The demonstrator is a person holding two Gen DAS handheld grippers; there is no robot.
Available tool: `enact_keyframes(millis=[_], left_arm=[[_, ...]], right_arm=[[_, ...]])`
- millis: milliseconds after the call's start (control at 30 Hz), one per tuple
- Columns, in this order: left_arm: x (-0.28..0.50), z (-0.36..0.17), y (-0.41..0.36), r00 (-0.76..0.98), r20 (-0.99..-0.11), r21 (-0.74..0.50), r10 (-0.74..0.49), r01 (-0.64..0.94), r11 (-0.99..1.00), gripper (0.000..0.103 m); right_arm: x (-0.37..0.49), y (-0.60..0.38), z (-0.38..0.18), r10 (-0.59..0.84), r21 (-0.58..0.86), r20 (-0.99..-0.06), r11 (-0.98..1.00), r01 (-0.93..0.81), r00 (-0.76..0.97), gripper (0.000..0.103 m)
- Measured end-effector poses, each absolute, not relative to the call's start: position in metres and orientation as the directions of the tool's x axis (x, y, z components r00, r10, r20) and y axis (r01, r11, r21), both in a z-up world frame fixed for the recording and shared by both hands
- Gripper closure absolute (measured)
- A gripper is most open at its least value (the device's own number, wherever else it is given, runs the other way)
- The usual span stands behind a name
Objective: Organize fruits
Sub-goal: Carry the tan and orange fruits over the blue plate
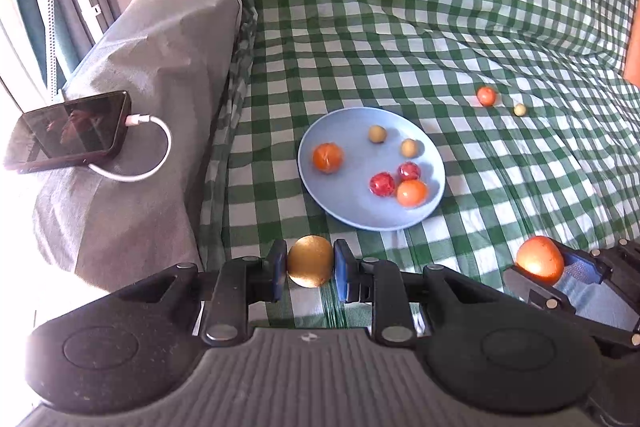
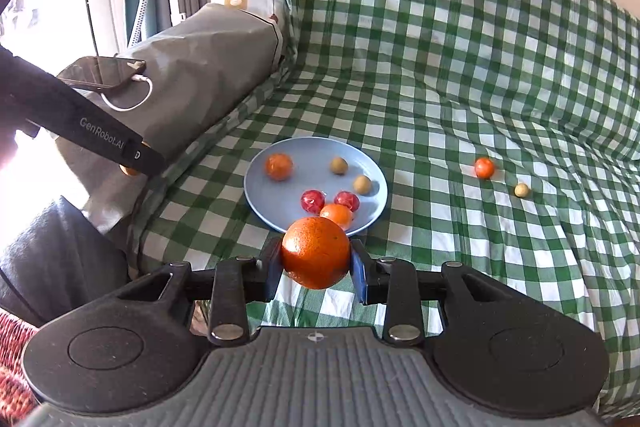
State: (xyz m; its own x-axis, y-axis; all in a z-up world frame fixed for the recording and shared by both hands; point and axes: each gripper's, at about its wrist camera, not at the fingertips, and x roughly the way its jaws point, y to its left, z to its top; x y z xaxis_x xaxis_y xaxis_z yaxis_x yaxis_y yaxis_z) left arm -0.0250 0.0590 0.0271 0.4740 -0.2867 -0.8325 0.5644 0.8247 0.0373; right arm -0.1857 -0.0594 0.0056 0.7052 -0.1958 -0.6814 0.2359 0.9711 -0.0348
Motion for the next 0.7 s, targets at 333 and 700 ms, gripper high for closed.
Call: enact_keyframes(millis=[333,700], left_arm=[[0.014,0.001,0.031,0.443,-0.860,0.047,-0.253,0.563,0.825,0.076],[0.072,-0.055,-0.021,0.375,-0.905,0.059,-0.201,0.578,0.814,0.076]], right_arm=[[-0.142,-0.078,-0.012,-0.203,-0.042,-0.696,0.969,0.244,0.688,0.067],[-0.075,-0.116,-0.059,-0.206,-0.022,-0.749,0.958,0.287,0.629,0.067]])
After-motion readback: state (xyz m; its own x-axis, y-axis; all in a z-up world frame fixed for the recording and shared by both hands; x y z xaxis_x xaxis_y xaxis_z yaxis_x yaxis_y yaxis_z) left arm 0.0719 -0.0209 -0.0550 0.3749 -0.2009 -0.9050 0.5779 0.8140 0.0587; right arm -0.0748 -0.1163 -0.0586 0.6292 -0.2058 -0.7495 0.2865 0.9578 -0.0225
